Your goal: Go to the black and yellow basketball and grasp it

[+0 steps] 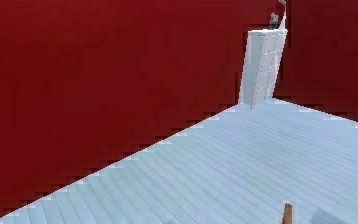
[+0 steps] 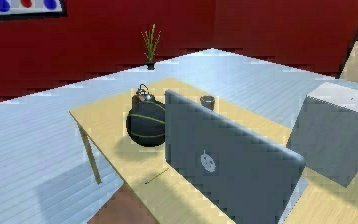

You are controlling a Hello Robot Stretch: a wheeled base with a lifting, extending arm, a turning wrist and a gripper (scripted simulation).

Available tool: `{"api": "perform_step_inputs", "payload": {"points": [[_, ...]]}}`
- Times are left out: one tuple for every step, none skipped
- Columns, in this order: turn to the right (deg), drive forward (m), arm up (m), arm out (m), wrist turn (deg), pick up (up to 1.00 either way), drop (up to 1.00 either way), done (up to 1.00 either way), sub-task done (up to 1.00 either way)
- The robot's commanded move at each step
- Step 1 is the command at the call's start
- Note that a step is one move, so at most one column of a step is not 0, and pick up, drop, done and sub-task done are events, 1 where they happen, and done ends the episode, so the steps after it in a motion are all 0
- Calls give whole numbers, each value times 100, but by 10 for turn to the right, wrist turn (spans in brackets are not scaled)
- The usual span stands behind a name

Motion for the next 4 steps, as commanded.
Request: {"api": "perform_step_inputs", "payload": {"points": [[0,0,38,0,0,0,0,0,0],[0,0,0,48,0,0,0,0,0],[0,0,0,0,450,0,0,0,0],[0,0,0,0,450,0,0,0,0]]}}
